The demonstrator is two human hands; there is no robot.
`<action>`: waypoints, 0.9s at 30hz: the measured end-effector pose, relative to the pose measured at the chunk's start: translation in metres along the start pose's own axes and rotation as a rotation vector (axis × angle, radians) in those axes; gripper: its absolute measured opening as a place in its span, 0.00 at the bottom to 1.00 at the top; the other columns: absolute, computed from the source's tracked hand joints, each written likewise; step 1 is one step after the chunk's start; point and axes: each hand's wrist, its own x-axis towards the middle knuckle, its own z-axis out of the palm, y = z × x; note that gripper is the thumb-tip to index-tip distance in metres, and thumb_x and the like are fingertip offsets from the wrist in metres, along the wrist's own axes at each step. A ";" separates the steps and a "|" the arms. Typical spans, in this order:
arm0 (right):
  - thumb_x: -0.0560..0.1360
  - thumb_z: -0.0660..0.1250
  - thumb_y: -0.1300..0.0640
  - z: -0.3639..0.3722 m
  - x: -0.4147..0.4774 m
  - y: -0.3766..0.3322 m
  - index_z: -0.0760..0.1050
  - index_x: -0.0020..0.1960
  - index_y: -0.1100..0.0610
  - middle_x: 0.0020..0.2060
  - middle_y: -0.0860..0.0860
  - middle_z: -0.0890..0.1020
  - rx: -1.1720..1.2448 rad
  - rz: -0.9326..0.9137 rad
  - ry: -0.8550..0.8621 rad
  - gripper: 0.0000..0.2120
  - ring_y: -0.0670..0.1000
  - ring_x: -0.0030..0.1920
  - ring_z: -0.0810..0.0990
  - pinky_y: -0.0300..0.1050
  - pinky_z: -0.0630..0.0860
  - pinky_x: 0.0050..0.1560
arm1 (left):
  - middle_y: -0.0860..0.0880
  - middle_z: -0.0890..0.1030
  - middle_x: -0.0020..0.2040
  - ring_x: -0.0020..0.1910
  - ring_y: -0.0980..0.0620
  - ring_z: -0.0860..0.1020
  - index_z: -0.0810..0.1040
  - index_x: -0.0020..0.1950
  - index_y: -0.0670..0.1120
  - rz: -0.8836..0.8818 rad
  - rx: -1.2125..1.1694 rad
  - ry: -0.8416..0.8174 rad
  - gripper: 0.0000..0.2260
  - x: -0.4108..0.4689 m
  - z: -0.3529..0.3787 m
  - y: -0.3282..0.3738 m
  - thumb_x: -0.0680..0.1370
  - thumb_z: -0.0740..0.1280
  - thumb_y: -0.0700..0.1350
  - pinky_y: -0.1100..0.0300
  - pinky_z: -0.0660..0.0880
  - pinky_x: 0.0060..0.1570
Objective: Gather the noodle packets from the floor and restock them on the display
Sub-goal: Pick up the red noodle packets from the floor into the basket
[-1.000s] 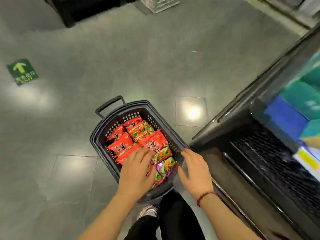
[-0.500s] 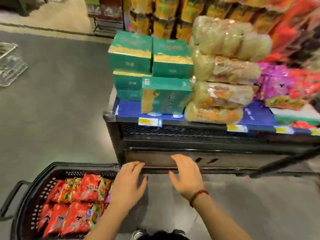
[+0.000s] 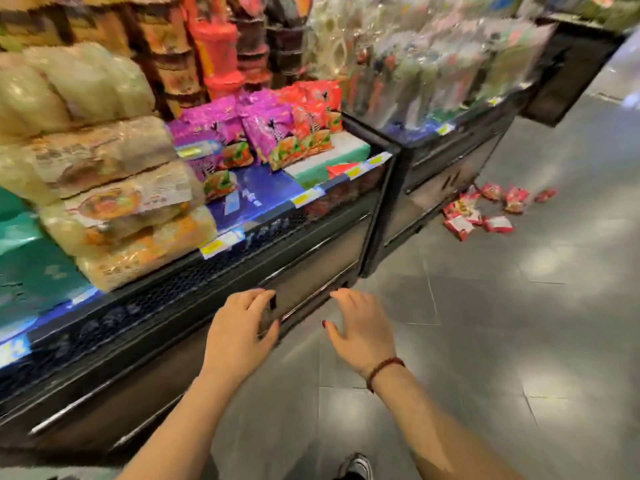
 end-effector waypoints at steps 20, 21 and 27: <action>0.74 0.69 0.51 -0.166 0.012 0.342 0.72 0.66 0.56 0.64 0.52 0.76 -0.053 0.564 0.231 0.22 0.55 0.64 0.72 0.49 0.70 0.63 | 0.46 0.80 0.60 0.59 0.43 0.76 0.77 0.65 0.46 0.531 -0.042 -0.167 0.21 0.274 0.160 0.304 0.73 0.72 0.49 0.51 0.75 0.54; 0.75 0.68 0.51 -0.170 0.020 0.356 0.72 0.67 0.56 0.64 0.52 0.75 -0.061 0.575 0.239 0.22 0.54 0.64 0.71 0.47 0.69 0.64 | 0.46 0.80 0.60 0.60 0.43 0.76 0.77 0.65 0.46 0.546 -0.052 -0.166 0.21 0.291 0.168 0.312 0.73 0.72 0.48 0.51 0.75 0.54; 0.76 0.67 0.51 -0.190 0.094 0.451 0.70 0.68 0.55 0.65 0.50 0.74 -0.129 0.632 0.230 0.22 0.53 0.65 0.70 0.46 0.66 0.64 | 0.47 0.78 0.62 0.62 0.44 0.74 0.75 0.67 0.46 0.610 -0.090 -0.188 0.22 0.408 0.227 0.361 0.74 0.71 0.49 0.52 0.74 0.56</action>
